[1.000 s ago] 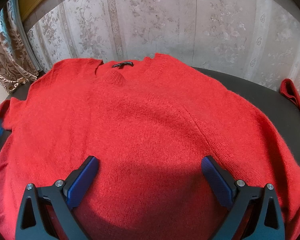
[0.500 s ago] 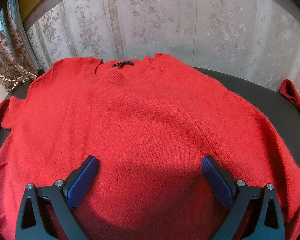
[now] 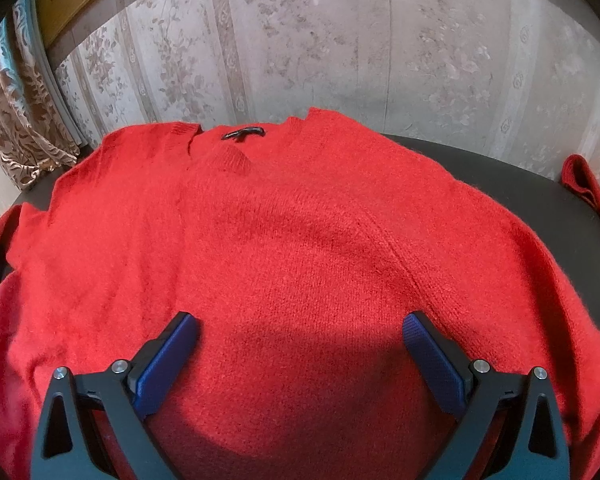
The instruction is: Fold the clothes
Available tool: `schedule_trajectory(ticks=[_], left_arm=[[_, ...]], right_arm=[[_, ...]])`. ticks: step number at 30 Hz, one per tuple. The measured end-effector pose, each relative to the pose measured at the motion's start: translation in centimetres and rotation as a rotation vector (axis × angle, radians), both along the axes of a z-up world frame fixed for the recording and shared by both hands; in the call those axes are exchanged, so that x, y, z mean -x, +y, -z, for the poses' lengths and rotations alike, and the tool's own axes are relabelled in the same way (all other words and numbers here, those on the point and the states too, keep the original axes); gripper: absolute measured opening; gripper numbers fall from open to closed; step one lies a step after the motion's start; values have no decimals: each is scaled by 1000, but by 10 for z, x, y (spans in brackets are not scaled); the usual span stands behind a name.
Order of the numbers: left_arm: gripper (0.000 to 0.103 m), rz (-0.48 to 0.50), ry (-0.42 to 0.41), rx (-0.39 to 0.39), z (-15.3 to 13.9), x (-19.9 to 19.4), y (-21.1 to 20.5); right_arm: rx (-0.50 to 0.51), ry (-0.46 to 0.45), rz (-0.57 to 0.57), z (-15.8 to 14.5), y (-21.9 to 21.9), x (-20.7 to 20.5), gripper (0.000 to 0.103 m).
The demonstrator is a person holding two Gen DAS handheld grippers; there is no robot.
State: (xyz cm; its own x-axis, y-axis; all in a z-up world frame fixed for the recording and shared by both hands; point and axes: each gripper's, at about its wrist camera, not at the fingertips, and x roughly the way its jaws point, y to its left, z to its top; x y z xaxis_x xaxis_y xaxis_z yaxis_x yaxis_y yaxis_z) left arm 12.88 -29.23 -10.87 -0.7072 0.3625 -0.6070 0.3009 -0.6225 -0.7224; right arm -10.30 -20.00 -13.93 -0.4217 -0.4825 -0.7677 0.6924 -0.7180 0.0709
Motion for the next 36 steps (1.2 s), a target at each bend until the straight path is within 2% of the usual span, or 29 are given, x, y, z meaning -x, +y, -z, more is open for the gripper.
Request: schedule_trajectory(ticks=[2,4,6,8,12,16,21,27,29,30,31,32,36], left_arm=[[42,-4,-36,-69,19,13,6],[42,-27,-17,-105,24,6,6],[42,-67,27,-79,20,-3,1],[42,-116,38,-37,14,-22,-8],[42,-182,4,26,14,-54,-18],[42,-226,-69,97,25,-77,-15],[42,-275,-102,90,47,-99,-8],[46,-255,-47,56,52,-88,-2],[42,-226,-30,65,53,-79,0],[28,-206,-29,56,52,-73,0],[8,-186,-33,40,53,-68,-1],[8,-185,-19,52,44,-68,-2],[7,-212,63,193,-15,-79,-10]], right_arm=[[-1,0,0,0,0,1,103],[2,-3,-1,0,0,1,103],[6,-5,-1,0,-2,2,103],[11,-8,-1,0,-1,3,103],[23,-12,2,0,1,3,103],[21,-11,2,0,1,2,103],[16,-8,3,-2,1,0,103],[10,-5,3,-3,1,0,103],[8,-4,3,-2,1,0,103],[6,-4,3,-2,1,0,103],[4,-3,3,-2,1,0,103],[2,-3,4,-2,1,-1,103],[-1,-2,4,-2,0,-1,103]])
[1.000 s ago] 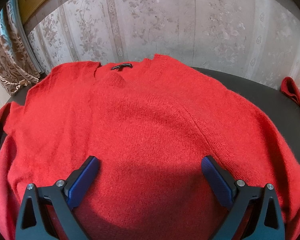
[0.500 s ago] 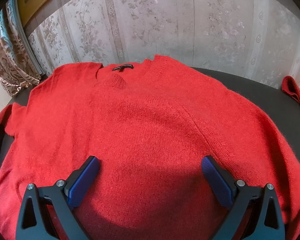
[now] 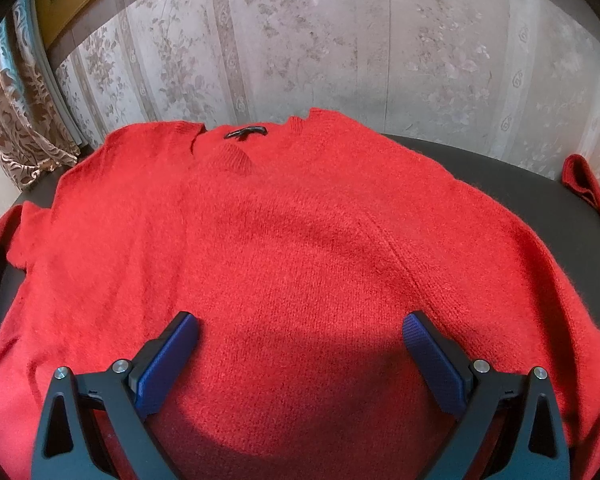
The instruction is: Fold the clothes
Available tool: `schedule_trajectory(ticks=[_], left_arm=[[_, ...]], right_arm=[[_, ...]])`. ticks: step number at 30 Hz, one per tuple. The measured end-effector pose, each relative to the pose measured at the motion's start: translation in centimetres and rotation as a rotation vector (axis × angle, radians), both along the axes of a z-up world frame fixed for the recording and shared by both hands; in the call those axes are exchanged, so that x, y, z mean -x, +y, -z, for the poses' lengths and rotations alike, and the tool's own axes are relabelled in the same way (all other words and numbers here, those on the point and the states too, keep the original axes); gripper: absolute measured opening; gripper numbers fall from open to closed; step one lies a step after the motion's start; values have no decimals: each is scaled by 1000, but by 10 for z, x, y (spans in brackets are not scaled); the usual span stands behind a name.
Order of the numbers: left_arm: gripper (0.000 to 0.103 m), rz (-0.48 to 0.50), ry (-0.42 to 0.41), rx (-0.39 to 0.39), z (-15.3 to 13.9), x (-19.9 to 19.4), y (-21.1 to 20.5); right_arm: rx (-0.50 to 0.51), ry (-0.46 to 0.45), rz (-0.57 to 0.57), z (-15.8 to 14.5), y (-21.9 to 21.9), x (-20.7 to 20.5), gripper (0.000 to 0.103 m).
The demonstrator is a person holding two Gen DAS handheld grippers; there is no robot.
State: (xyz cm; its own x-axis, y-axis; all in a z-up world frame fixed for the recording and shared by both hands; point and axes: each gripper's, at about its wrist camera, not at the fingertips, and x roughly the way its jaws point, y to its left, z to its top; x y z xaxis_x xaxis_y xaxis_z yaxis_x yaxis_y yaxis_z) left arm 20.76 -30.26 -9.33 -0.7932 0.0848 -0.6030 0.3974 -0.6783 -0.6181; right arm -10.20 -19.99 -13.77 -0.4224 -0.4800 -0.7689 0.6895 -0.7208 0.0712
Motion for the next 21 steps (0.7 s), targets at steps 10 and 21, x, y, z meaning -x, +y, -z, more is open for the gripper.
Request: schedule_trajectory(ticks=[10,21], left_arm=[[13,-120,-296,17,15,-25,-21],[47,-79,-113,-102,35,-61,-8]], right_arm=[[4,-2,0,1,1,1,103],[4,-2,4,1,1,-2,103]])
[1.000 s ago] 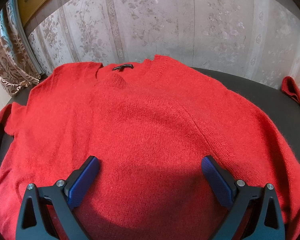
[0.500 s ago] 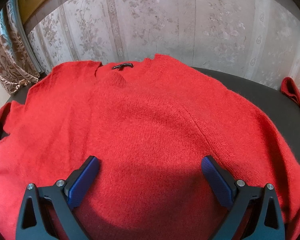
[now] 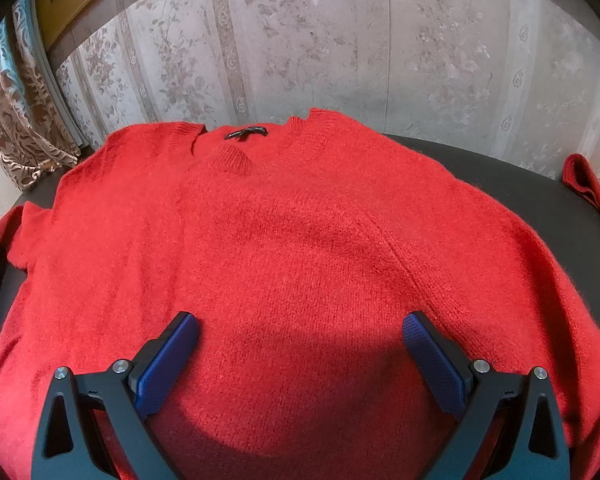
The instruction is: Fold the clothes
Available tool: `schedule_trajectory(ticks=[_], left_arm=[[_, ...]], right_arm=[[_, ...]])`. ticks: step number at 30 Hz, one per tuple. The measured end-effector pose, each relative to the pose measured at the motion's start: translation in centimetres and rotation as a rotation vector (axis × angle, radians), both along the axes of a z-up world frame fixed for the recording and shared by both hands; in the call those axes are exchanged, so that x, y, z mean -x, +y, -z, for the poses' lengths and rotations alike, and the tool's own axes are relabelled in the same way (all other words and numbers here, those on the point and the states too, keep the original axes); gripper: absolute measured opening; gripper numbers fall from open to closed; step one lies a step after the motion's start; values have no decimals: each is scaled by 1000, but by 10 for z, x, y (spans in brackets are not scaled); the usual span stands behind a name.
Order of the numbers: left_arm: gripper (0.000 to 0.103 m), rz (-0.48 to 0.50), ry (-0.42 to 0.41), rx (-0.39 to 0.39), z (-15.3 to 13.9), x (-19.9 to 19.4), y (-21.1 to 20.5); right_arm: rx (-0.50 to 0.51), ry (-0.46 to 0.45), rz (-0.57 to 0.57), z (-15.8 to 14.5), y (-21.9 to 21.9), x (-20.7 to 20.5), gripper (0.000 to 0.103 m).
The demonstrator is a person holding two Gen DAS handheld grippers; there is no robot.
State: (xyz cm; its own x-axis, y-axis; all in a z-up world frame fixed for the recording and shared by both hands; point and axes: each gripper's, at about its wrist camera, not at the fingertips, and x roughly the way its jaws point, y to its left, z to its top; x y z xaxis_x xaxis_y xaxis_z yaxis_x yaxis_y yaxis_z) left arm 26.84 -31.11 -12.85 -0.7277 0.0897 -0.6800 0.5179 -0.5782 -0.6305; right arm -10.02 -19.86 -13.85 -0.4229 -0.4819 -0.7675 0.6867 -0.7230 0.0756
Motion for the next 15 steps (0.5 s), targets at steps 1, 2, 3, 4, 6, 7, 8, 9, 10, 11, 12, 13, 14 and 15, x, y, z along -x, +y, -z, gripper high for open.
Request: schedule_trajectory(ticks=[1,2,3,4,6,7,8,9,10,11,12,13,14,15], left_arm=[[48,25,-1,16,2,4,8],[48,51,-1,31,3,7,16],[50,78,1,45,4,13,23],[50,102,-4,76,6,19,30],[48,123,-56,110,14,35,33],[40,131,-85,120,18,43,33],[30,138,-109,137,19,49,34],[7,146,-131,157,18,53,35],[7,154,-126,138,14,54,35],[7,156,-91,112,2,51,33],[7,155,-48,98,-12,44,32],[7,153,-5,84,-27,38,31],[7,147,21,83,-41,31,30],[6,142,11,86,-49,25,28]], right_arm=[[-1,0,0,0,0,0,103],[-2,1,0,0,0,0,103],[-3,1,0,0,0,0,103],[-5,2,0,0,-1,0,103],[-7,3,0,0,-1,0,103],[-7,4,0,-1,-1,0,103],[-8,4,0,-1,-2,0,103],[-10,4,0,0,-2,0,103],[-11,5,0,0,-2,0,103],[-11,5,0,0,-2,0,103],[-11,5,0,0,-2,0,103],[-9,4,0,0,-2,1,103],[-7,3,-1,0,-2,1,103],[-6,3,-1,0,-2,1,103]])
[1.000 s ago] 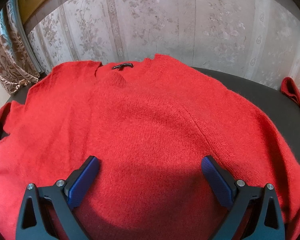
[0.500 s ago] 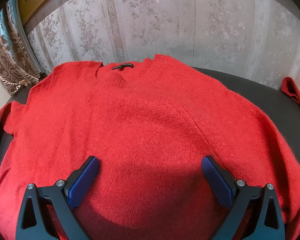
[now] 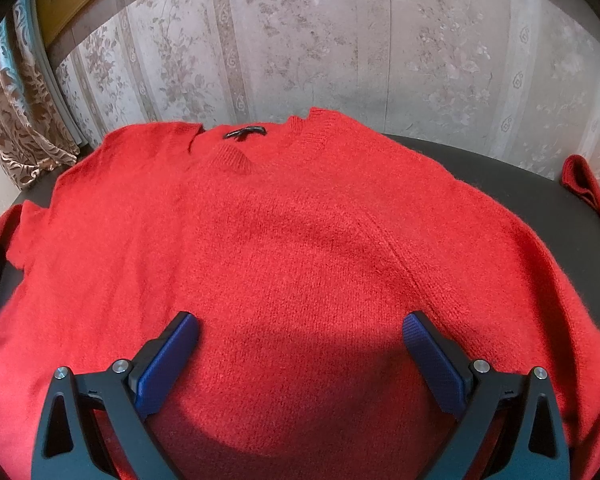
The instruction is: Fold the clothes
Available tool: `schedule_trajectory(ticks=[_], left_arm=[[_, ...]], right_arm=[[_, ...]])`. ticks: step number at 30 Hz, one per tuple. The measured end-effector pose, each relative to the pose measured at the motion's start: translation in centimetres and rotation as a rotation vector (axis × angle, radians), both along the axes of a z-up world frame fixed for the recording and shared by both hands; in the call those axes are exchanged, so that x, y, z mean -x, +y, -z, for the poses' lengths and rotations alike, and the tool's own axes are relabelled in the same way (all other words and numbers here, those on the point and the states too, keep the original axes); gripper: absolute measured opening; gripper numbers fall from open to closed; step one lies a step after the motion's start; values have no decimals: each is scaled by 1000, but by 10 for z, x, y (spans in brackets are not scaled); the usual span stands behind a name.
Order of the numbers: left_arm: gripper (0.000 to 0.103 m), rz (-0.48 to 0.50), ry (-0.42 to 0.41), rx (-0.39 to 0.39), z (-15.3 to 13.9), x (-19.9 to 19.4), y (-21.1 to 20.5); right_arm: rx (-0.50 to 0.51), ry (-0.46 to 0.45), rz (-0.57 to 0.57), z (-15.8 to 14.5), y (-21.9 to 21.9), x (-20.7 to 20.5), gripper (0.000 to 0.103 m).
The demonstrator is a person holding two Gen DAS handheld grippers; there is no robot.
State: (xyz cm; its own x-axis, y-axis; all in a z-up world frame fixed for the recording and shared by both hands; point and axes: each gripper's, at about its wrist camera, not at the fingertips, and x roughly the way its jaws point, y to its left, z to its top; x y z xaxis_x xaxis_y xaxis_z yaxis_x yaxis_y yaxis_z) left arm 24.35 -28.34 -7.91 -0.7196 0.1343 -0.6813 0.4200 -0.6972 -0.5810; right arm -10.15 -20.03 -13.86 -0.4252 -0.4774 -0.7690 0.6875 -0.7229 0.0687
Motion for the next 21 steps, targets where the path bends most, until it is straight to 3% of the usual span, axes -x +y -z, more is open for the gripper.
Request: schedule_trajectory(ticks=[2,3,5,6,8,12,16,19,21], left_arm=[[9,-33,-76,20,-3,-10,-7],[7,-79,-146,46,4,-13,-11],[7,-202,-239,24,24,-29,-28],[7,-261,-249,-5,31,-38,-36],[8,-300,-169,-42,31,-40,-39],[16,-201,-41,-28,25,8,-13],[17,-61,-18,76,27,71,14],[17,-45,-66,119,41,92,6],[16,-84,-185,178,63,111,3]], right_arm=[[3,-1,0,0,0,0,103],[5,-2,0,0,1,0,103],[7,-3,0,0,1,0,103],[6,-2,0,0,1,0,103],[6,-3,0,0,1,0,103],[0,-1,0,0,0,-1,103],[-5,0,0,0,0,-2,103],[-5,-2,-1,0,0,-2,103],[1,-6,-2,0,1,0,103]])
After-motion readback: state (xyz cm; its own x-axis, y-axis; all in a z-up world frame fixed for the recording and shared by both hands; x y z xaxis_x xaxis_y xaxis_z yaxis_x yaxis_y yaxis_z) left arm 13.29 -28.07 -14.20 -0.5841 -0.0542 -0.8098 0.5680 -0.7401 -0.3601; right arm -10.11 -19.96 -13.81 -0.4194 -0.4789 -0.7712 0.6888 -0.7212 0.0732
